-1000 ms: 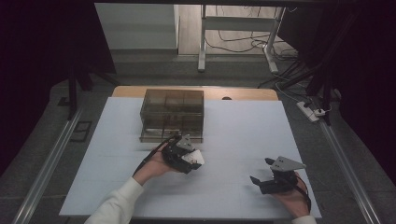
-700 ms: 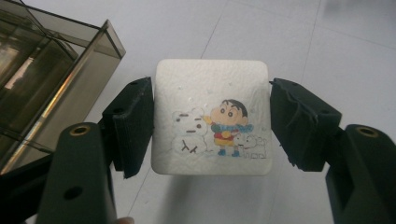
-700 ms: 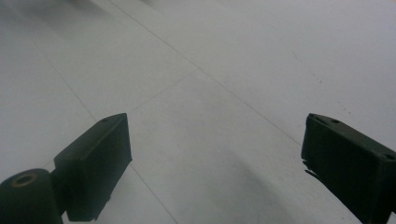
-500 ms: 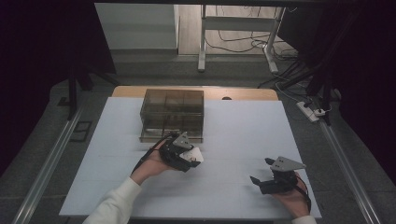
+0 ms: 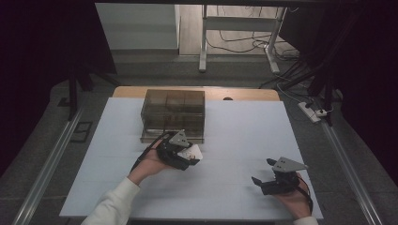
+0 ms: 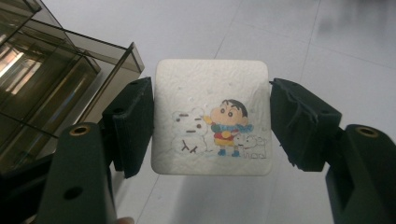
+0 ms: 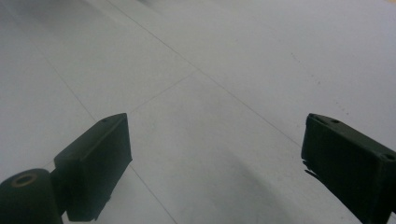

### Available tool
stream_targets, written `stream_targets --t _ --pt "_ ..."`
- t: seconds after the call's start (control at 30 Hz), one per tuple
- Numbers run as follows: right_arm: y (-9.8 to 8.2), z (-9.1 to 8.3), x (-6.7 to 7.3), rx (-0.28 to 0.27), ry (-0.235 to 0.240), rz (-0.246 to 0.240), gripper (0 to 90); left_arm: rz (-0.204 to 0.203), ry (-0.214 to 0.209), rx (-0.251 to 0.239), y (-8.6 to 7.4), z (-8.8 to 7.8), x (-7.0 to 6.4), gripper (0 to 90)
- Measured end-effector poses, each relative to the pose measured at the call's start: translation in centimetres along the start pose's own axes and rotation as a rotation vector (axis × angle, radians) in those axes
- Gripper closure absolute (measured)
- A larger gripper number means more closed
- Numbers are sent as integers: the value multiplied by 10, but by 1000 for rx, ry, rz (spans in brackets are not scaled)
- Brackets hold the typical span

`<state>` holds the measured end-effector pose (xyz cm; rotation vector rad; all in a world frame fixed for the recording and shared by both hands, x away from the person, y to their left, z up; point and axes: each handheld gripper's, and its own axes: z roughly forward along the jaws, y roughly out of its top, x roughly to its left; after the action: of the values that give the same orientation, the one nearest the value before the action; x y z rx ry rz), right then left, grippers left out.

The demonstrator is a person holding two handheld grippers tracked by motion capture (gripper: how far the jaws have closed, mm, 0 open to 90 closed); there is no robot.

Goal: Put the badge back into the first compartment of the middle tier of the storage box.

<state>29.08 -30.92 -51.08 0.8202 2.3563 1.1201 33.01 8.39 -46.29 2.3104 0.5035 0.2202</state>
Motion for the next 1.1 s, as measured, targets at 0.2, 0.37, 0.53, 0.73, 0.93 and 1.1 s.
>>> stream_targets --t 0.2,0.37,0.53,0.73,0.93,1.1 --pt "0 0 0 0 0 -1 82 -4 9 -13 0 -5 1 331" --pt "0 0 0 0 0 -1 82 -7 18 -24 0 -10 3 331" --pt "0 0 0 4 -2 -3 82 -15 29 -36 -1 -15 5 331" --pt "0 0 0 3 -3 -2 82 -20 38 -47 -1 -19 7 331" --pt "0 0 0 3 -3 -1 82 -27 46 -57 -2 -24 9 331" --pt "0 0 0 4 -3 -4 82 -34 56 -67 -3 -28 12 331"
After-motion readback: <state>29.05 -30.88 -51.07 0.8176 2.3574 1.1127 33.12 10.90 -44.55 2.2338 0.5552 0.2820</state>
